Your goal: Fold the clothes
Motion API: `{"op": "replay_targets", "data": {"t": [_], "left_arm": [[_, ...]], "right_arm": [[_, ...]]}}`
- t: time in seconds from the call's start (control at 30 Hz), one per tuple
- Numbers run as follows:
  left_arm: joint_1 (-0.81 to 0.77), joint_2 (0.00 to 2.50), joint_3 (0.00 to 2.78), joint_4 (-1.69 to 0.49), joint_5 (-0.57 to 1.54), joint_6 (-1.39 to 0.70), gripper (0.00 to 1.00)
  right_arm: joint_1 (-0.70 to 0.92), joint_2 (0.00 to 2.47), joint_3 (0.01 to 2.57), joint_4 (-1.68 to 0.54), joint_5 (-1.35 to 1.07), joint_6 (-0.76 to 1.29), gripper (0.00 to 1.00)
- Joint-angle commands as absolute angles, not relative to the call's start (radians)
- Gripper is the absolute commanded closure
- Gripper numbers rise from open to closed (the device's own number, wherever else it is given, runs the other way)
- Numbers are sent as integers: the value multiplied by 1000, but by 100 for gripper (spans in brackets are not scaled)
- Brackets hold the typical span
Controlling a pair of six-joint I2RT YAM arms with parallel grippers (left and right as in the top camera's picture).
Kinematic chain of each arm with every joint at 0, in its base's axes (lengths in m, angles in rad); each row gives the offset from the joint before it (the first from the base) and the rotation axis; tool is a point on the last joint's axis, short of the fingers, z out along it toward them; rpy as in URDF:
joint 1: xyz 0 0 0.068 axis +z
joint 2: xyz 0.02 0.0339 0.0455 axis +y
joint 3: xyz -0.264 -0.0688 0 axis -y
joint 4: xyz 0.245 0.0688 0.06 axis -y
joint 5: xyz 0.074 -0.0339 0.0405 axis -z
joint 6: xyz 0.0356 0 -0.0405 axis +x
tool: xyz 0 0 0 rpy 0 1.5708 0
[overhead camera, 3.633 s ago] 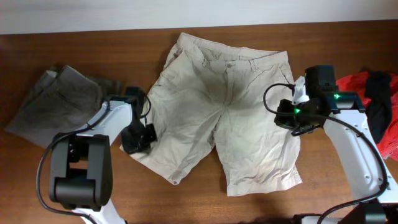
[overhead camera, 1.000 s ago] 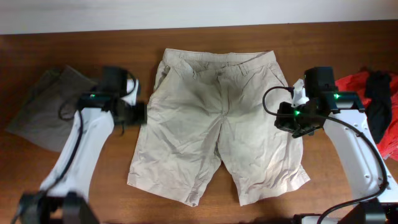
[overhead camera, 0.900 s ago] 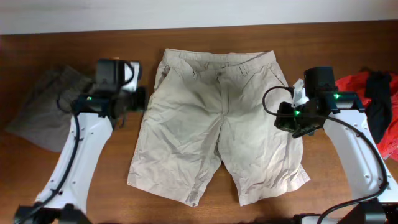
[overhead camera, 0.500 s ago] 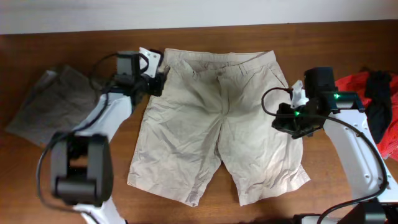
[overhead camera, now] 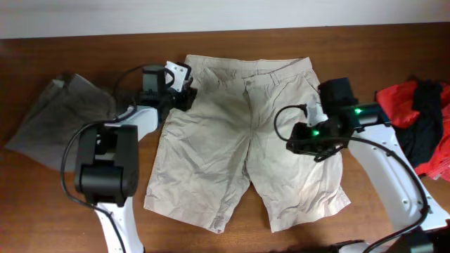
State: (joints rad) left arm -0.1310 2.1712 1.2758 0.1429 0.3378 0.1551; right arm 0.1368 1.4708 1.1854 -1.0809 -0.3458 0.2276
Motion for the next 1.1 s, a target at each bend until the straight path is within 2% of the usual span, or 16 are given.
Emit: {"op": "replay_targets", "data": {"t": [0.0,0.07,0.2,0.3,0.43,0.57,0.7,0.87,1.07], "left_arm": [[-134,2207,1299,131,336,158,67],[-134,2207,1299,123,274,135,99],[-118,2206,1332,23,126,72,100],[-84,2206,1372,-125,-17,-52,100],[-52,2206,1384,-226,-23,-83,100],[-46,2206,1384,-279,-51,-83,100],[-47,2206,1384,-286,-50,-83,100],[-47,2206,1384,-284,-49,-83,100],[-47,2206,1384,-281,-49,-83,99]], "right_arm": [[172,1473,1188,-1073,-316,234,63],[179,1473,1188,-1069,-287,248,62],[178,1473,1188,-1067,-259,269,59],[178,1474,1185,-1067,-152,364,57],[176,1495,1170,-1028,-137,379,58],[176,1580,1137,-997,-138,379,71],[176,1700,1089,-979,-137,379,95],[176,1821,1055,-957,-119,396,96],[129,1935,1006,-900,14,492,96]]}}
